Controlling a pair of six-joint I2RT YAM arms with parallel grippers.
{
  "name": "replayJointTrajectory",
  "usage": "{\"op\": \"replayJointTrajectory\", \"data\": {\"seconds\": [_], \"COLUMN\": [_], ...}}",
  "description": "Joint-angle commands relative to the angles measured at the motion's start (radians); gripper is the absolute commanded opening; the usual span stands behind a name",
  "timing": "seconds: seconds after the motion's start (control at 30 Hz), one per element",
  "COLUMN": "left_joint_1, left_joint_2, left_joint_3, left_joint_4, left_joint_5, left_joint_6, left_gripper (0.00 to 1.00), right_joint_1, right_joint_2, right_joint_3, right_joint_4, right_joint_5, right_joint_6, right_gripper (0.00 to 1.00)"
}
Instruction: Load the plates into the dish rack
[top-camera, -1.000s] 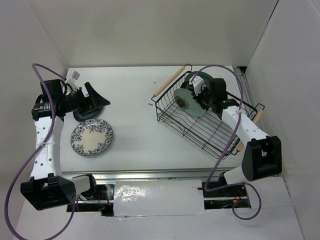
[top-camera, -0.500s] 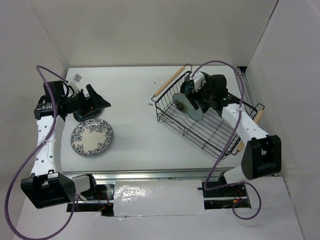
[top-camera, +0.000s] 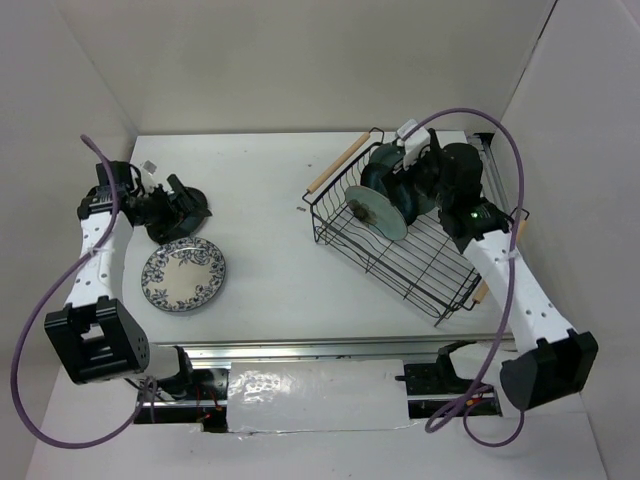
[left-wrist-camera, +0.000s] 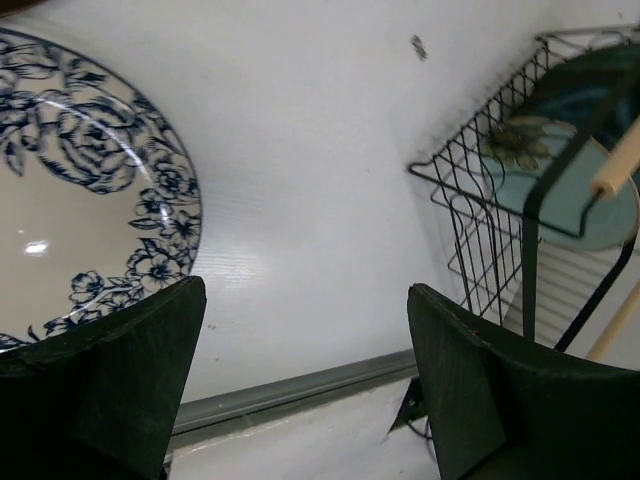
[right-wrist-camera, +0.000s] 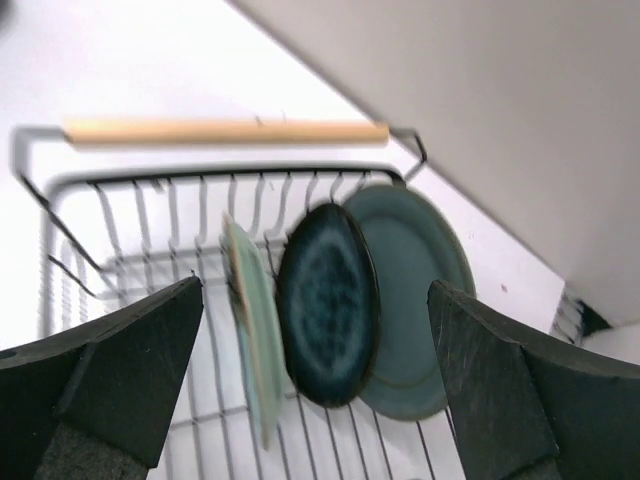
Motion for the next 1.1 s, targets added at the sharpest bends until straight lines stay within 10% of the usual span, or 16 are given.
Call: {"op": "replayJointTrajectory", "data": {"seconds": [0.0, 0.37, 1.07], "left_joint_1": [0.042, 0.18, 0.269], "left_joint_2": [0.052, 0.4, 0.712], "left_joint_3": [0.044, 0.257, 0.219], "left_joint_4": [0.028, -0.009, 0.276], "left_joint_5": [-0.115, -0.341, -0.254], "left_joint_6": [-0.079, -0.205, -0.116], "left_gripper": [0.94, 0.93, 0.95], "right_joint_1": [0.032, 0.164, 0.19], "right_joint_2": [-0.077, -0.112, -0.186], "right_joint_3": [0.073, 0.083, -0.152], "right_joint_4": [0.038, -0.065, -0.085], "right_joint_5": [-0.031, -0.09, -0.184], "right_joint_6": [0.168, 0.65, 0.655], "right_gripper": [1.0, 1.0, 1.0]}}
